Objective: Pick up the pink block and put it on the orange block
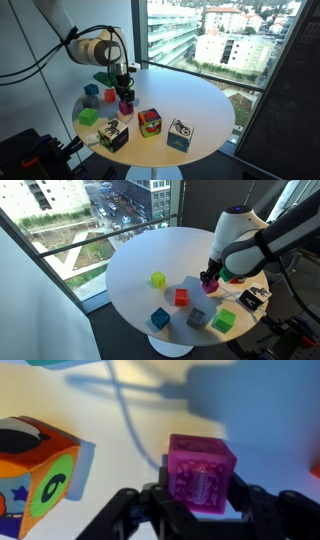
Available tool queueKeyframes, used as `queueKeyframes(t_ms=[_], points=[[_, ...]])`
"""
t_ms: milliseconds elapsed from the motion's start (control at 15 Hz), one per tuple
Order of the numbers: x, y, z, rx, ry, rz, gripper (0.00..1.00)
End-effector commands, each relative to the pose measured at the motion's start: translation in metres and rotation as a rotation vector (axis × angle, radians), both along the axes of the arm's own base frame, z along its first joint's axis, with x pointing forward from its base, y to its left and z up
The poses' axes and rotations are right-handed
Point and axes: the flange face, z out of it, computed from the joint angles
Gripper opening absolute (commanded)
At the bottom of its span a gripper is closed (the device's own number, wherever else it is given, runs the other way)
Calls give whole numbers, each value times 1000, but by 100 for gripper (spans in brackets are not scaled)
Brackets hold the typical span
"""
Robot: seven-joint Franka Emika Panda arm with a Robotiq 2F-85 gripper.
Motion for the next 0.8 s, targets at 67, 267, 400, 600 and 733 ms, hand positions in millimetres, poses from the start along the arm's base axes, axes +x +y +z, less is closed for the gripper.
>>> queueKeyframes(t_ms=[67, 267, 400, 600, 733], points=[[6, 5, 27, -13, -6, 7, 31], [5, 12, 40, -17, 0, 33, 31], [4, 20, 48, -11, 8, 58, 31], [3, 33, 60, -2, 6, 94, 31], [3, 43, 69, 3, -2, 117, 31]])
